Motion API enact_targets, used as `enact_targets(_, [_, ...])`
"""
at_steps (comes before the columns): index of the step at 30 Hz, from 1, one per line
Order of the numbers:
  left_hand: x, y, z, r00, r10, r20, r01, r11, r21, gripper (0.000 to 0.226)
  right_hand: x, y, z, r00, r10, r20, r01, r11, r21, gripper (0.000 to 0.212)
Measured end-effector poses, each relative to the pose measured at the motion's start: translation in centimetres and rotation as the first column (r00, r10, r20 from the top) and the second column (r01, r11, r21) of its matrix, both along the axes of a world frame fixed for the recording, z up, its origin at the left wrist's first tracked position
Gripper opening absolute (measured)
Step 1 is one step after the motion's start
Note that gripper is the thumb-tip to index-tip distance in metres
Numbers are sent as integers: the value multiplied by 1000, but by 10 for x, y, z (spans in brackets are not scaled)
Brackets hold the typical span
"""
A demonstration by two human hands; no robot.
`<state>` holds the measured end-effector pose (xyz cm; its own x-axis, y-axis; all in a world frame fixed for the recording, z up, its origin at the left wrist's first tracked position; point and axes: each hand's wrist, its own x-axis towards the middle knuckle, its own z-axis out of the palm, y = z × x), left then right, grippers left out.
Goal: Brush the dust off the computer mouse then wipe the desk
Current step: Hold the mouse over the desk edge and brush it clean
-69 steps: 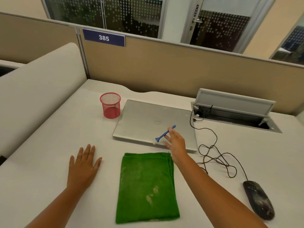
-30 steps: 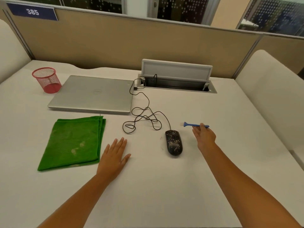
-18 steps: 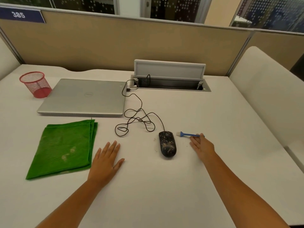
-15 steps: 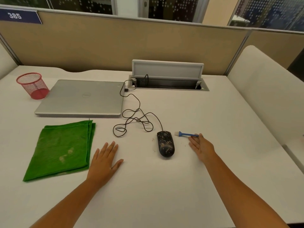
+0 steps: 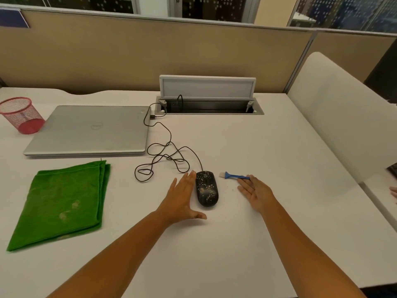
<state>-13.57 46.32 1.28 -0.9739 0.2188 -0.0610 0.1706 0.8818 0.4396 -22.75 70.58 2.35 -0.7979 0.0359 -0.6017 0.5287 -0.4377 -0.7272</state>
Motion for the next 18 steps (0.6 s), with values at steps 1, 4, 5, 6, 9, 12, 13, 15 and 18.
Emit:
enact_targets(1, [-4, 1, -1, 1000, -3, 16, 3, 1000, -10, 128, 0, 0, -1, 1000, -1, -2, 1, 1000, -7, 13])
enact_targets(4, [-13, 1, -2, 999, 2, 52, -1, 1000, -18, 131, 0, 1, -2, 1000, 0, -10, -1, 1000, -25, 13])
enact_targets(5, [-15, 2, -1, 998, 8, 58, -8, 1000, -5, 132, 0, 2, -2, 1000, 0, -12, 0, 1000, -27, 13])
enact_targets(6, [-17, 2, -1, 998, 14, 62, -15, 1000, 13, 133, 0, 2, -2, 1000, -2, -12, 2, 1000, -26, 13])
enact_targets(9, [-20, 5, -2, 997, 20, 68, -25, 998, 64, 135, 0, 2, -2, 1000, -1, -18, 1, 1000, -27, 13])
enact_targets(12, [-21, 10, -5, 998, 17, 64, -23, 995, 101, 135, 0, 2, -2, 1000, 1, -23, -2, 999, -39, 14])
enact_targets(13, [-20, 12, -6, 998, 22, 61, -29, 994, 110, 135, 0, 2, -2, 1000, 1, -24, -2, 999, -40, 16])
enact_targets(15, [-21, 14, -8, 998, 37, 53, -42, 992, 115, 135, 0, 2, -1, 1000, 0, -25, -1, 999, -42, 18])
enact_targets(18, [-23, 15, -9, 998, 53, 44, -57, 993, 106, 134, 0, 1, -1, 1000, 2, -23, -3, 999, -39, 19])
